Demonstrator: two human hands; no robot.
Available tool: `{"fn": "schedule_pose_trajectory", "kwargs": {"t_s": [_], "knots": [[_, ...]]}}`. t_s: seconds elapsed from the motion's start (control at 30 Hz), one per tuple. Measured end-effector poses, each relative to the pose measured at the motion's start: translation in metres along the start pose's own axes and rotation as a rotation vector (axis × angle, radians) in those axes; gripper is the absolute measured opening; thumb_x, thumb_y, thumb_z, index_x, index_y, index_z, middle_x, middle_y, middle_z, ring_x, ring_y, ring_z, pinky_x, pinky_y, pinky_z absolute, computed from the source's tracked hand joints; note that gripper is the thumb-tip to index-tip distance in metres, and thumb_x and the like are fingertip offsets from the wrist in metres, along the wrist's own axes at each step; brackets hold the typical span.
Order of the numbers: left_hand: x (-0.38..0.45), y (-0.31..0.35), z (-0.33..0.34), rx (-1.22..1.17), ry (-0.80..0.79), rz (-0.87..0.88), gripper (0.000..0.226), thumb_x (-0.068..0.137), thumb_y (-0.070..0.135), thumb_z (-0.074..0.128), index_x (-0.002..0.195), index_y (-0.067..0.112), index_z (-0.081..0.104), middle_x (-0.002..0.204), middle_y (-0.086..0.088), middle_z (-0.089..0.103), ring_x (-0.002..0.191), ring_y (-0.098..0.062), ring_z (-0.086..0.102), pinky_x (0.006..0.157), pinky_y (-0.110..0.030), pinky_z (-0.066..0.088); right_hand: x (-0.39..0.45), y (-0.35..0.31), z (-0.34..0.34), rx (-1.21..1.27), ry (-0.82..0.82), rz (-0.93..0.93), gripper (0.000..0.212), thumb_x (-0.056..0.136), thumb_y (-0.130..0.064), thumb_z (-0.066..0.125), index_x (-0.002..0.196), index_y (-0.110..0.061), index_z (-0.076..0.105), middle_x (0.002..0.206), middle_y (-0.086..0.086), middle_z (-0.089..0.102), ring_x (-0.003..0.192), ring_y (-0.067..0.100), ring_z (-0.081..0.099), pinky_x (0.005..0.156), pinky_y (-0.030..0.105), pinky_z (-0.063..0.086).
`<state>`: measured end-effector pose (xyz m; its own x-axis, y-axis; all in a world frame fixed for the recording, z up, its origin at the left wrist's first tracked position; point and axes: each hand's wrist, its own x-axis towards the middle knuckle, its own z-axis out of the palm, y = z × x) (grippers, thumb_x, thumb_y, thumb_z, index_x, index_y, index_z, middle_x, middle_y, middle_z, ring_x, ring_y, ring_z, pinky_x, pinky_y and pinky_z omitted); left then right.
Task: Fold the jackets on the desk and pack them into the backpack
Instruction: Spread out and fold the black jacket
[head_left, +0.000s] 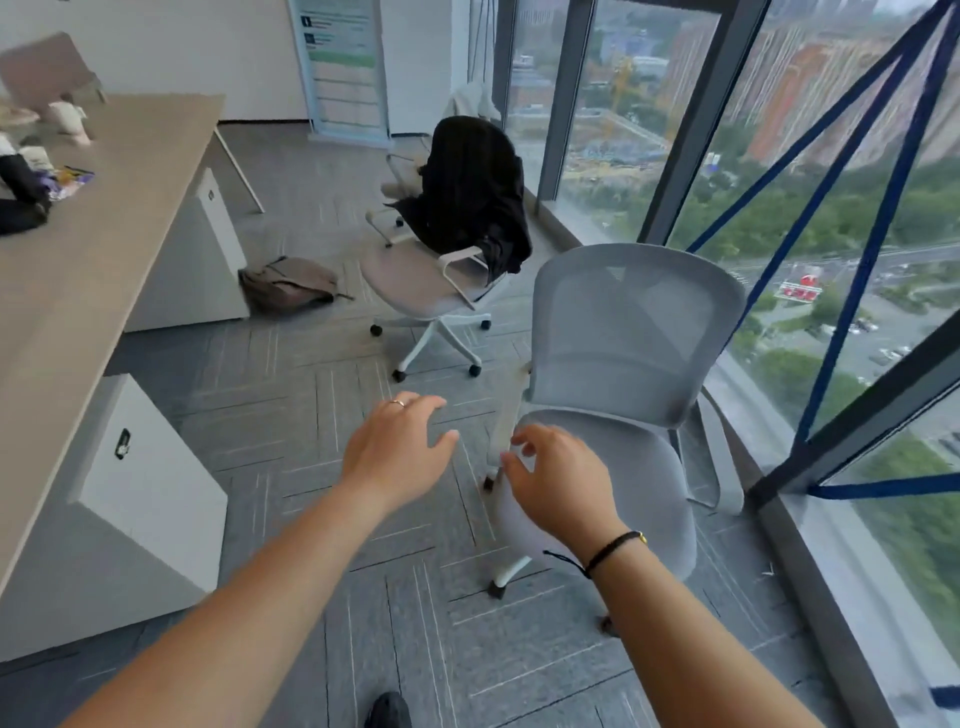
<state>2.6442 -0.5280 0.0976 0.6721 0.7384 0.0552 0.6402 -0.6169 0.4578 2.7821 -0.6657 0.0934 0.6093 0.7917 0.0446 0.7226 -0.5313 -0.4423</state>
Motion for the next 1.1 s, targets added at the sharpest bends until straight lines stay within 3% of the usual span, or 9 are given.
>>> {"fn": "schedule_pose_trajectory", "kwargs": {"t_s": [0.17, 0.27, 0.5, 0.63, 0.77, 1.1], "knots": [[0.111, -0.025, -0.029, -0.065, -0.013, 0.034, 0.045, 0.097, 0.046, 0.056, 0.138, 0.028, 0.053, 0.142, 0.005, 0.046, 0.131, -0.018, 0.043, 0.095, -0.039, 0.048, 0.111, -0.038, -0.005, -0.03, 0.036, 0.023, 0.031, 0.096, -0.045, 0.055, 0.118, -0.026, 0.065, 0.114, -0.008, 0.069, 0.106, 0.016, 0.063, 0.093, 0.036, 0.046], [0.176, -0.032, -0.043, -0.065, -0.028, 0.083, 0.046, 0.097, 0.046, 0.055, 0.14, 0.029, 0.052, 0.143, 0.007, 0.044, 0.134, -0.015, 0.038, 0.1, -0.039, 0.045, 0.175, -0.052, -0.008, -0.026, 0.056, 0.056, 0.03, 0.096, -0.046, 0.055, 0.117, -0.027, 0.065, 0.11, -0.01, 0.07, 0.102, 0.014, 0.064, 0.09, 0.035, 0.042], [0.343, -0.055, -0.035, -0.022, -0.014, 0.172, 0.045, 0.096, 0.042, 0.059, 0.136, 0.025, 0.056, 0.139, 0.001, 0.053, 0.131, -0.022, 0.042, 0.105, -0.039, 0.041, 0.339, -0.047, 0.022, 0.032, 0.072, 0.121, 0.029, 0.096, -0.046, 0.057, 0.116, -0.026, 0.065, 0.103, -0.009, 0.07, 0.097, 0.014, 0.063, 0.089, 0.037, 0.049], [0.451, -0.069, -0.019, 0.042, -0.057, 0.174, 0.046, 0.094, 0.044, 0.061, 0.136, 0.025, 0.056, 0.136, 0.003, 0.055, 0.126, -0.023, 0.044, 0.103, -0.039, 0.042, 0.447, -0.033, 0.041, 0.088, 0.091, 0.133, 0.03, 0.097, -0.046, 0.056, 0.117, -0.025, 0.065, 0.105, -0.009, 0.069, 0.097, 0.015, 0.062, 0.084, 0.035, 0.049], [0.556, -0.066, -0.007, 0.08, -0.095, 0.183, 0.047, 0.095, 0.045, 0.059, 0.137, 0.025, 0.055, 0.141, 0.002, 0.05, 0.132, -0.022, 0.038, 0.109, -0.036, 0.035, 0.55, -0.008, 0.043, 0.155, 0.09, 0.231, 0.039, 0.094, -0.06, 0.054, 0.116, -0.028, 0.064, 0.104, -0.011, 0.066, 0.088, 0.008, 0.056, 0.069, 0.029, 0.044], [0.766, -0.011, 0.047, -0.02, -0.243, 0.346, 0.044, 0.097, 0.044, 0.057, 0.138, 0.028, 0.053, 0.147, 0.003, 0.043, 0.136, -0.019, 0.034, 0.11, -0.038, 0.036, 0.711, 0.068, 0.016, 0.081, 0.149, 0.467, 0.032, 0.097, -0.054, 0.052, 0.115, -0.029, 0.062, 0.101, -0.012, 0.064, 0.087, 0.008, 0.051, 0.07, 0.03, 0.041]]}}
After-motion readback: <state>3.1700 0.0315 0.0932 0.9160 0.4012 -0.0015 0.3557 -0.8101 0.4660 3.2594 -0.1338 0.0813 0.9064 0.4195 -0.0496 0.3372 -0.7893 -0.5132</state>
